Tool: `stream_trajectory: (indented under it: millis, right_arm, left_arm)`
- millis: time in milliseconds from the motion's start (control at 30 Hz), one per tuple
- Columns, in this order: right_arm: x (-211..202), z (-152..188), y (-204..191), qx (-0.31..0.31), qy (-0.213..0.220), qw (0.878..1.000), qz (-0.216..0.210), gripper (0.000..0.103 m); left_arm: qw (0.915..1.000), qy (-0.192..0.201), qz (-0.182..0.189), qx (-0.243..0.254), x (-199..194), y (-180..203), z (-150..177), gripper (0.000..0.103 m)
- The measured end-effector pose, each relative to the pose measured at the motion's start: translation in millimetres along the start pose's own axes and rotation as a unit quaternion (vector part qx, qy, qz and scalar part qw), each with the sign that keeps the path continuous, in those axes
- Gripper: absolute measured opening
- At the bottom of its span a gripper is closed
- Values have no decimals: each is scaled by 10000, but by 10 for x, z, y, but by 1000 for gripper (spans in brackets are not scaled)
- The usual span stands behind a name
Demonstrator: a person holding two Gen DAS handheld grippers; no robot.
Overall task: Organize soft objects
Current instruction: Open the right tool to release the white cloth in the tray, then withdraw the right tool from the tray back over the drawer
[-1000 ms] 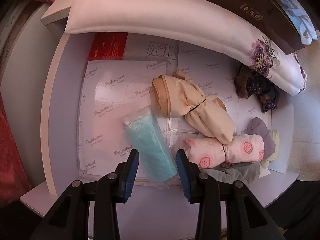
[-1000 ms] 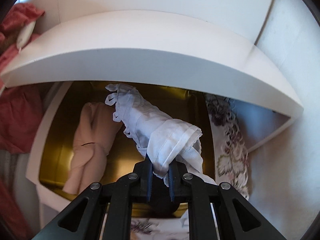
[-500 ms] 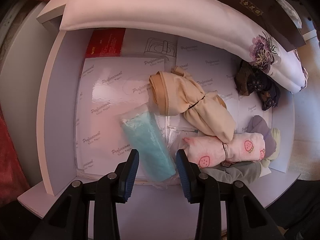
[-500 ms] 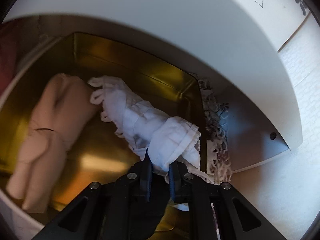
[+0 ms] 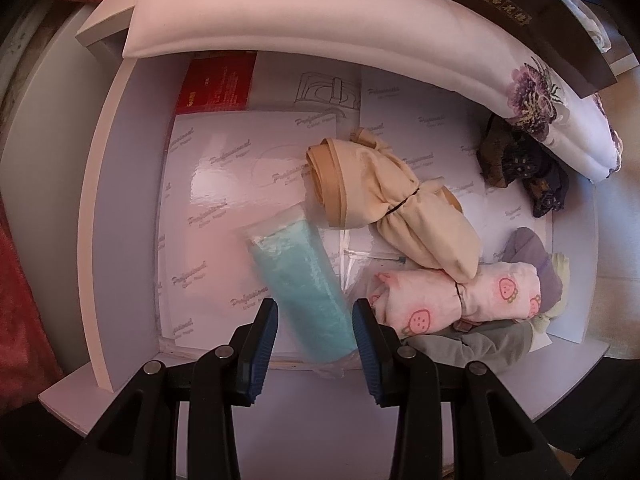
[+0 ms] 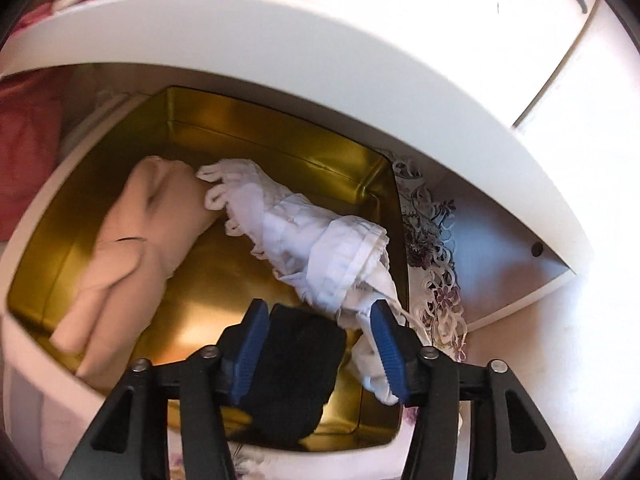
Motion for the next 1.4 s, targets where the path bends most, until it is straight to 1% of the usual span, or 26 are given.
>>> stream_trajectory:
  millis: [100, 200, 400, 500, 533, 600, 700, 767, 800, 833, 900, 1033, 1133, 1200, 1333, 1400]
  right_arm:
    - [-159, 93, 9, -49, 69, 9999, -76, 61]
    - [-310, 193, 50, -4, 91, 9998, -158, 64]
    - [-624, 447, 183, 7, 179, 9996, -204, 73]
    - [-746, 581, 284, 133, 83, 9995, -290, 80]
    - [-758, 613, 323, 162, 36, 9994, -307, 81]
    - [-774, 730, 406, 265, -156, 9989, -351, 81]
    - [-700, 975, 509, 611, -741, 9937, -572, 82]
    - [-603, 1165, 545, 758, -1178, 9886, -548, 82]
    - [-533, 1273, 550, 825, -1466, 9841, -569, 83]
    - [-495, 1347, 561, 901, -1628, 9808, -586, 83]
    - [-387, 1532, 589, 1151, -2015, 9705, -654, 83]
    - [-164, 1846, 638, 1421, -2660, 9520, -533, 82]
    - [-37, 1954, 660, 1457, -2896, 9450, -434, 83]
    - [41, 2035, 670, 1517, -3060, 9390, -402, 83]
    - [109, 2132, 674, 1566, -3196, 9338, -368, 82]
    - [136, 2154, 693, 1606, -3217, 9325, -351, 82]
  left_arm:
    - [10000, -11, -40, 4, 14, -17, 15, 39]
    - [10000, -23, -75, 1, 13, -55, 22, 39]
    - [9999, -28, -135, -22, 16, -108, 50, 39]
    - [9999, -29, -152, -32, 30, -132, 65, 39]
    - [9999, -27, -151, -36, 28, -156, 73, 39]
    - [9999, -34, -151, -47, 29, -174, 70, 39]
    - [9998, -57, -130, -101, 29, -206, 83, 39]
    - [9998, -68, -129, -109, 40, -232, 87, 39]
    - [9998, -77, -129, -114, 45, -248, 94, 39]
    - [9998, -83, -131, -116, 55, -260, 97, 39]
    - [9998, -85, -131, -128, 63, -285, 107, 39]
    - [9998, -84, -55, -193, 78, -337, 122, 39]
    - [9996, -46, 50, -262, 68, -368, 121, 39]
    - [9990, -27, 213, -380, 73, -369, 87, 39]
    - [9976, 82, 396, -558, 35, -398, 56, 39]
    - [9949, 108, 676, -743, 27, -417, 24, 39]
Point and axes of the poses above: each gripper's, at about its wrist camera, not at the fingertips, and x roughly the way its jaws point, y to its right, z to its underside, the point moved 2 cm from there along x, roughly the way its jaws point, and after that the axes turned 10 degrees about x, right-handed, at the moved point
